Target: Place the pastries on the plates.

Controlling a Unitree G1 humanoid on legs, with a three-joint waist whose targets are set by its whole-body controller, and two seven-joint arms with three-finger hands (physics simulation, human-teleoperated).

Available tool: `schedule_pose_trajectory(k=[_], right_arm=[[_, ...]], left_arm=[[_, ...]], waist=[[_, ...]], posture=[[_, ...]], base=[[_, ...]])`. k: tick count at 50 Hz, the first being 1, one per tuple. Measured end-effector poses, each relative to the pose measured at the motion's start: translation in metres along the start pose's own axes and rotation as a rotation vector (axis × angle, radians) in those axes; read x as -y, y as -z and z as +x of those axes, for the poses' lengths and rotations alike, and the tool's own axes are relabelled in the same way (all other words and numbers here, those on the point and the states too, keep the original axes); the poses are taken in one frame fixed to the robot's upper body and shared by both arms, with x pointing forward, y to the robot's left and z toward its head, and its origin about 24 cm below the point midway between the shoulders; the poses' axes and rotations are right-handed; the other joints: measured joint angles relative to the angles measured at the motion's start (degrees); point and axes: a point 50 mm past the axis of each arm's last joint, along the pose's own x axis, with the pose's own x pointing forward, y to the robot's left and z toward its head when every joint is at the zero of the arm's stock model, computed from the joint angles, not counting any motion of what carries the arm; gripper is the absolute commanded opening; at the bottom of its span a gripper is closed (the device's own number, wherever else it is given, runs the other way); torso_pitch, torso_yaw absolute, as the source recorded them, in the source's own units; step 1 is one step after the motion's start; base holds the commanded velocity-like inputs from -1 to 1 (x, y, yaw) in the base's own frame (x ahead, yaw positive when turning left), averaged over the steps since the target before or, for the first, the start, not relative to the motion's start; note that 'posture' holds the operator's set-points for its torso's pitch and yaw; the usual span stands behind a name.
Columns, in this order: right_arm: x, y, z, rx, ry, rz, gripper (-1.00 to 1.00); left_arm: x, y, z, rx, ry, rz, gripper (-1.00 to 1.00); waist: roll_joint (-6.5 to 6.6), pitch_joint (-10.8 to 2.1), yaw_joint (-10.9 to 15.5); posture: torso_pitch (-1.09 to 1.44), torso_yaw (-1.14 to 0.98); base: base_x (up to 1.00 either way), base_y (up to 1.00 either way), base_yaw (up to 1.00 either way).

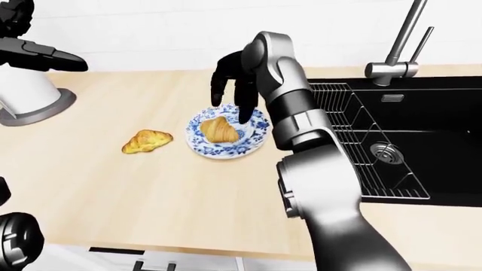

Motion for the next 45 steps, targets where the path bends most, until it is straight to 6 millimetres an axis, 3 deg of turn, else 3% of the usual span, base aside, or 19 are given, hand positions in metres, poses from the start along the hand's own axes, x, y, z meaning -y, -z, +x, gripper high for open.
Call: schedule_pose_trajectory(k=[8,17,31,37,45], right_arm=[[0.018,-0.004,-0.016,0.012,0.06,0.026,1.0],[0.044,-0.016,-0.057,0.103,0.245,0.132,1.0],[0.059,-0.005,-0.138,0.139,0.64,0.673,1.0],[0.079,-0.008,-0.185,0.175,0.81,0.806,1.0],[0.087,0.0,-0.212,0.153,0.879,0.865,1.0]], left_arm=[[0.0,0.0,0.001,-0.002,-0.003,-0.003,1.0],[-0.002,-0.007,0.006,-0.018,0.017,0.04,1.0],[-0.005,-0.027,0.024,-0.066,0.19,0.233,1.0],[0.015,-0.016,0.046,-0.122,0.311,0.27,1.0],[0.03,0.012,0.058,-0.172,0.382,0.301,1.0]], waist=[[0.09,0.24,0.0],[-0.33,0.45,0.3],[-1.4,1.09,1.6],[-2.0,1.1,1.8],[-2.44,1.31,1.7]], posture=[[-0.12,0.0],[-0.12,0.0],[-0.12,0.0],[-0.12,0.0],[-0.12,0.0]], base=[[0.0,0.0,0.0],[0.0,0.0,0.0],[0.0,0.0,0.0],[0.0,0.0,0.0],[0.0,0.0,0.0]])
